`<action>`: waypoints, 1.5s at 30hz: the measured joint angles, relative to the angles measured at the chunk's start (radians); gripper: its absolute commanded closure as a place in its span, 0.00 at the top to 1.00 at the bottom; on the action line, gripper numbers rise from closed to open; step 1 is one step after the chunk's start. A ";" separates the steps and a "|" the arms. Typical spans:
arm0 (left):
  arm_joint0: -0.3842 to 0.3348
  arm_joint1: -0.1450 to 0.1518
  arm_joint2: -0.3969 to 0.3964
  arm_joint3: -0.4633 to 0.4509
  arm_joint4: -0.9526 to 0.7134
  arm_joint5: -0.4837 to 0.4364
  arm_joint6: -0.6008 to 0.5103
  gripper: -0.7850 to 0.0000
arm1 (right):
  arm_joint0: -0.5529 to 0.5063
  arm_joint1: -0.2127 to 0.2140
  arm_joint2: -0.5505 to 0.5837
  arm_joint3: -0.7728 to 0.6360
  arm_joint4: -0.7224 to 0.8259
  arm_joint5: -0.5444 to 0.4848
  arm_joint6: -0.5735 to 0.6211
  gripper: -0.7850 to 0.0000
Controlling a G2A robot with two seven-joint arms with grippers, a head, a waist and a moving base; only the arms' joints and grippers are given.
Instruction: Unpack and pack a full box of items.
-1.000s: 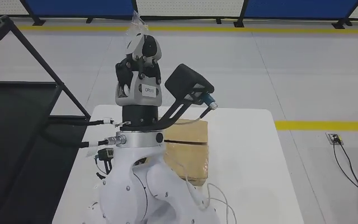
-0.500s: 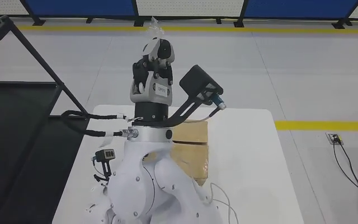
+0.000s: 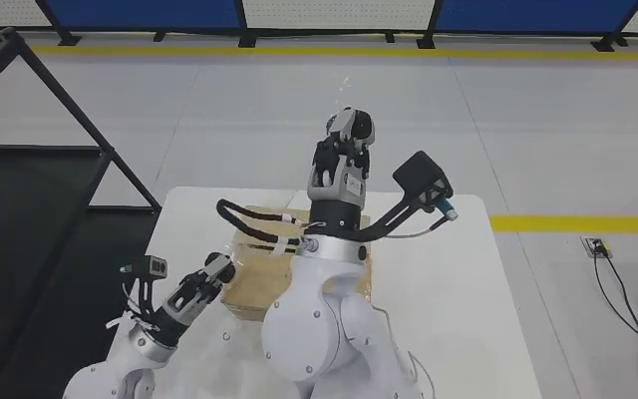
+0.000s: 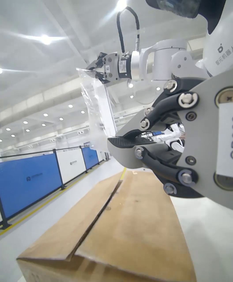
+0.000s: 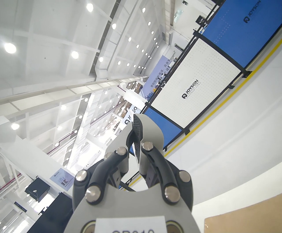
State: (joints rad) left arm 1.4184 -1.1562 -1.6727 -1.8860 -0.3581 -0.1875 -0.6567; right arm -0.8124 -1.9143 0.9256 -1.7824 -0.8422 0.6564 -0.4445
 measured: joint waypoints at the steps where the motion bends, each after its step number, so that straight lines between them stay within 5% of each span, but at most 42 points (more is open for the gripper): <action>1: 0.000 0.003 -0.014 -0.005 0.002 0.019 -0.027 0.00 | -0.015 0.004 0.003 -0.009 -0.005 0.000 0.004 0.00; 5: -0.005 0.015 -0.069 -0.016 -0.010 0.088 -0.115 0.00 | -0.081 0.025 0.013 -0.039 -0.034 0.014 0.019 0.00; 19: -0.004 0.015 -0.059 -0.016 -0.005 0.099 -0.112 0.00 | -0.083 0.026 0.013 -0.039 -0.034 0.013 0.020 0.00; 24: -0.069 0.031 -0.097 -0.005 0.057 0.191 -0.158 0.00 | -0.117 0.039 0.024 -0.070 -0.033 -0.002 0.056 0.00; 31: -0.206 0.076 -0.207 0.068 0.106 0.376 -0.421 0.00 | -0.182 0.057 0.012 -0.102 -0.058 0.060 0.092 0.00; 38: -0.346 0.129 -0.216 0.186 0.280 0.468 -0.690 0.00 | -0.283 0.080 -0.009 -0.167 -0.092 0.078 0.084 0.00; 45: -0.353 0.132 -0.216 0.192 0.290 0.470 -0.700 0.00 | -0.306 0.085 -0.012 -0.178 -0.094 0.087 0.078 0.00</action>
State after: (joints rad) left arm 1.0655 -1.0239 -1.8891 -1.6935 -0.0680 0.2826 -1.3563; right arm -1.1181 -1.8298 0.9141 -1.9608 -0.9357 0.7434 -0.3664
